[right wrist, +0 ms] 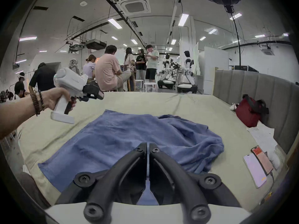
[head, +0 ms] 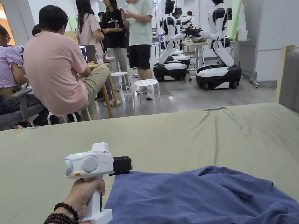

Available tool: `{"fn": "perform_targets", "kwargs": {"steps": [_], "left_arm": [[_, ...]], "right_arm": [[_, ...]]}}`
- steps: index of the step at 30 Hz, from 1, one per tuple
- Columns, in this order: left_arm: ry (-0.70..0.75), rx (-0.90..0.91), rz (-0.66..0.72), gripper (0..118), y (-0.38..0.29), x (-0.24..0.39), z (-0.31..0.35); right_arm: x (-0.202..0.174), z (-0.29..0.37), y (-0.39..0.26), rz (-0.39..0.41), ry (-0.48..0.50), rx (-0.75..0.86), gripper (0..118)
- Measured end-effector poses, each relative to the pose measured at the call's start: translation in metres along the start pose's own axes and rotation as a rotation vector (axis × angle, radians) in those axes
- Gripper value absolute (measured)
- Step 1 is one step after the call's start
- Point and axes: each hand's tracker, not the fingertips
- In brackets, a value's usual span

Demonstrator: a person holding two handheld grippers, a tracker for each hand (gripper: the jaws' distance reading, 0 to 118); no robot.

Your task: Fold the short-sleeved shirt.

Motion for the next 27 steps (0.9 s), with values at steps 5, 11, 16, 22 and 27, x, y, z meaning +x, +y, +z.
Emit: {"fn": "perform_targets", "kwargs": {"steps": [5, 11, 16, 22, 27], "left_arm": [[0.066, -0.046, -0.097, 101, 0.004, -0.006, -0.065], [0.045, -0.125, -0.154, 97, -0.012, 0.01, -0.106], [0.056, -0.136, -0.132, 4, -0.015, 0.027, -0.09], [0.03, -0.126, -0.197, 1, -0.001, 0.045, -0.039], [-0.013, -0.039, -0.123, 1, 0.009, 0.043, 0.017]], "right_arm": [[0.002, -0.031, -0.011, 0.01, -0.033, -0.061, 3], [0.008, -0.05, -0.014, 0.024, -0.079, -0.085, 4], [0.01, -0.046, -0.016, 0.03, -0.091, -0.096, 3], [0.035, -0.032, -0.007, -0.111, -0.121, -0.142, 5], [0.094, -0.028, -0.001, -0.259, -0.28, -0.3, 117]]}}
